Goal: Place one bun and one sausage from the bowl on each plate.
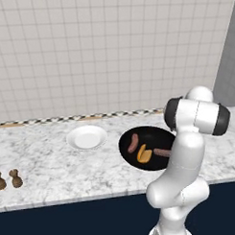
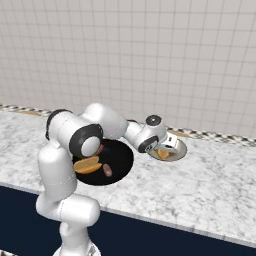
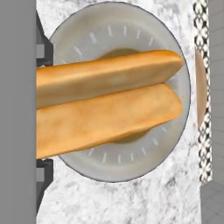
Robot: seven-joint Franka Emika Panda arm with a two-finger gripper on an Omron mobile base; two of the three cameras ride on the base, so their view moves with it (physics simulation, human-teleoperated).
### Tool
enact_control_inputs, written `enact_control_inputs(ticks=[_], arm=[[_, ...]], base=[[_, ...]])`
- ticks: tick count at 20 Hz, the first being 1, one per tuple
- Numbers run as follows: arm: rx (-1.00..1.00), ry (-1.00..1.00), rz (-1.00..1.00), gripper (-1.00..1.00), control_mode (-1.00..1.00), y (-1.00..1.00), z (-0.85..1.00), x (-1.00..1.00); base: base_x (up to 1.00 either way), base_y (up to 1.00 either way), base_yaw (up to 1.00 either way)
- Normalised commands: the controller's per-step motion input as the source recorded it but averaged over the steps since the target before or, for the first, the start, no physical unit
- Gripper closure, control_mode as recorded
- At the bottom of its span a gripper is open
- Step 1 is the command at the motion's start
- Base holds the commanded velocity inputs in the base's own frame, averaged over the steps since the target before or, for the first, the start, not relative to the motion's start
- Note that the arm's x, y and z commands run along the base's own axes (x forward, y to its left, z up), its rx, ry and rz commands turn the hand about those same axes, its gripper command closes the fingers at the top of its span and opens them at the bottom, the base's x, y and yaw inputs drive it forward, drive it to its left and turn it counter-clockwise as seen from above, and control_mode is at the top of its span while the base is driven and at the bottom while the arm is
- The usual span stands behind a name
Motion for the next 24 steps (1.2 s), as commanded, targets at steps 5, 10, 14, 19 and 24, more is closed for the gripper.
enact_control_inputs(ticks=[5, 10, 14, 19, 24], arm=[[0.04, 0.0, 0.0, 1.0, -1.0, -0.25, -0.22, 0.55], [0.0, 0.0, 0.0, -1.0, -1.0, -0.06, -0.11, 0.38], [0.01, 0.0, 0.0, -1.0, -1.0, 0.0, 0.14, 0.0], [0.0, 0.01, 0.0, -1.0, -1.0, 0.29, 0.54, -0.1], [0.0, 0.02, -0.01, -1.0, -1.0, 0.43, 0.66, -0.36]], base=[[0.0, 0.0, 0.0], [0.0, 0.0, 0.0], [0.0, 0.0, 0.0], [0.0, 0.0, 0.0], [0.0, 0.0, 0.0]])
